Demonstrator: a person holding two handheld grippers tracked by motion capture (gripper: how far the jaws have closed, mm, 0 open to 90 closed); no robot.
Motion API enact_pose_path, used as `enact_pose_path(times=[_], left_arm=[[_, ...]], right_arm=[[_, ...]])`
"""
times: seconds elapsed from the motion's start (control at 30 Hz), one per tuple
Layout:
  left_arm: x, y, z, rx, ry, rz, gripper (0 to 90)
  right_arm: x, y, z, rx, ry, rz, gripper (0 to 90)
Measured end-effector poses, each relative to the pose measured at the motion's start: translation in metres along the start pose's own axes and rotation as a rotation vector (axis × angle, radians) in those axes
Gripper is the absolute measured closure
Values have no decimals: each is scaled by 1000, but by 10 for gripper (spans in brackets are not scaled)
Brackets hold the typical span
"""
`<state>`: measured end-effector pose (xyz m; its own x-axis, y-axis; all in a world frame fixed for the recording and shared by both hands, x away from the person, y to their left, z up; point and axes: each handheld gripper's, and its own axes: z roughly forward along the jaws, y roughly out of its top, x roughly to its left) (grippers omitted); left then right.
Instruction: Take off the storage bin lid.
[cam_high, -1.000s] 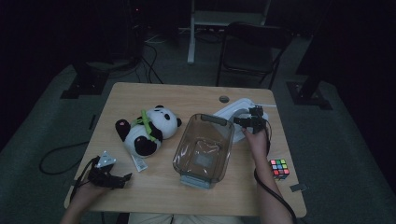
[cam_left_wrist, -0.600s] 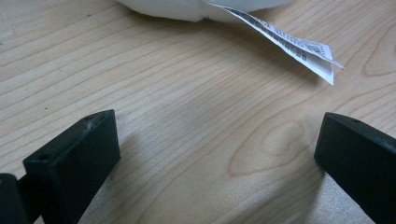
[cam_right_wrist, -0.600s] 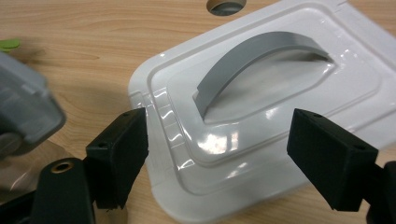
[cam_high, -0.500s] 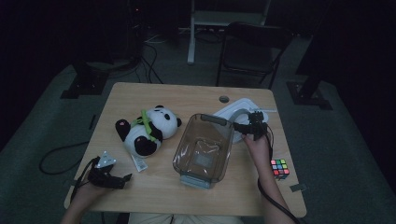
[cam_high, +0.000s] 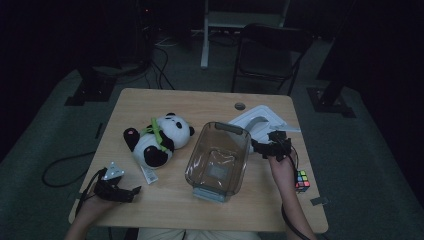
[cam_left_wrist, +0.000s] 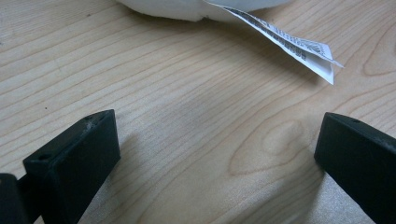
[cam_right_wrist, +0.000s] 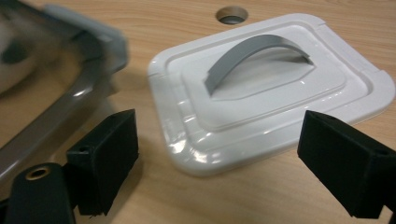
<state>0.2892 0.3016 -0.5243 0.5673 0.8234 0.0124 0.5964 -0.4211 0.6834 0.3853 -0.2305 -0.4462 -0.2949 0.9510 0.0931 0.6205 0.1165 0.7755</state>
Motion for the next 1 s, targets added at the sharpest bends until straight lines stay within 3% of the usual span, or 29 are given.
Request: enact_pose_path(times=[0.17,0.33,0.5,0.6,0.77,1.0], left_arm=[[0,0,0,1,-1,1,7],[0,0,0,0,-1,1,6],[0,0,0,0,-1,1,7],[0,0,0,0,-1,1,7],[0,0,0,-1,-1,1,7],[0,0,0,-1,-1,1,7]], right_arm=[[7,-14,-15,-15,31,-45,123],[12,-30,-20,20,54,-113,133],[15,-45,-22,23,62,-106,133],[17,-54,-23,-4,94,-102,135],[22,-68,-20,14,99,-108,135],[27,-92,-18,15,180,-113,135]])
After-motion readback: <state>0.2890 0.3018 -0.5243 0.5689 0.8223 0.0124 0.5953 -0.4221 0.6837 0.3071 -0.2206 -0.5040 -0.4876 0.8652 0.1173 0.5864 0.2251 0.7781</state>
